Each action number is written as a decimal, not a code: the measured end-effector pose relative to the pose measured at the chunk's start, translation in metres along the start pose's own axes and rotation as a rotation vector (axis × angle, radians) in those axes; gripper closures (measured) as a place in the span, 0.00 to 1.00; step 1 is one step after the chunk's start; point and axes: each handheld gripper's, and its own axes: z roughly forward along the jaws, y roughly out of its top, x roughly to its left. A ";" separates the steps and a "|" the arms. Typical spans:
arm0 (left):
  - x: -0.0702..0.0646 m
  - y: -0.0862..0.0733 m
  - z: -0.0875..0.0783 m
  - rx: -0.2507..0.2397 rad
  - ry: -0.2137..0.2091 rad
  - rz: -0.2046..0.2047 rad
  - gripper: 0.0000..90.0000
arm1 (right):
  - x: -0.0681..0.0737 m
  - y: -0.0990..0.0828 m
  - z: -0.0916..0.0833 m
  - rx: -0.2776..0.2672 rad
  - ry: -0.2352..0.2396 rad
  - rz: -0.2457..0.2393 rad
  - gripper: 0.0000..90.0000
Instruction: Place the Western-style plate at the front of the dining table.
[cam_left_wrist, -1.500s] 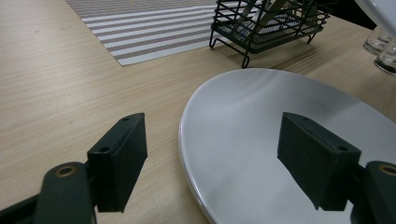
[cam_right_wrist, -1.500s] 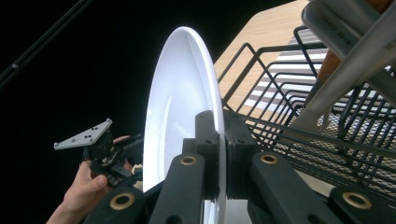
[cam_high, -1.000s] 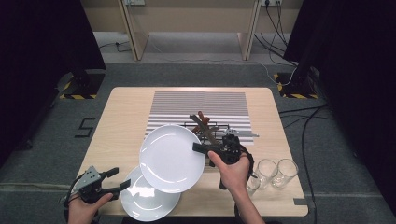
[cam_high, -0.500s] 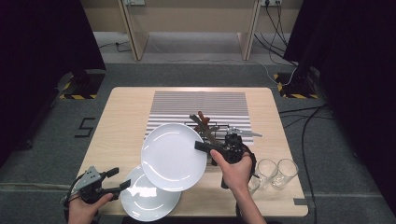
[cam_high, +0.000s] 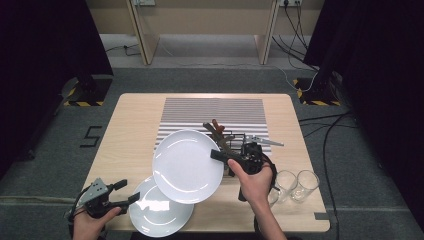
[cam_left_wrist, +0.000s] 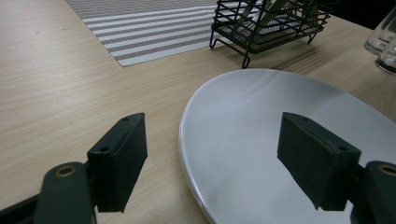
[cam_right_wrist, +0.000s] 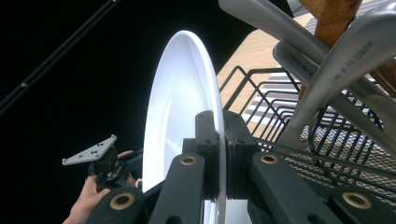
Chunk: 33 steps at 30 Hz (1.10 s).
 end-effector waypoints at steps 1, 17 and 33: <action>0.000 0.000 0.000 0.000 0.000 0.000 0.27 | 0.000 0.000 0.000 -0.003 0.002 -0.001 0.96; 0.000 0.000 -0.001 -0.007 0.003 0.003 0.27 | -0.001 0.003 -0.006 -0.023 0.005 -0.001 0.96; 0.001 0.000 -0.001 -0.009 0.008 0.004 0.27 | -0.001 0.006 -0.011 -0.039 0.006 0.008 0.96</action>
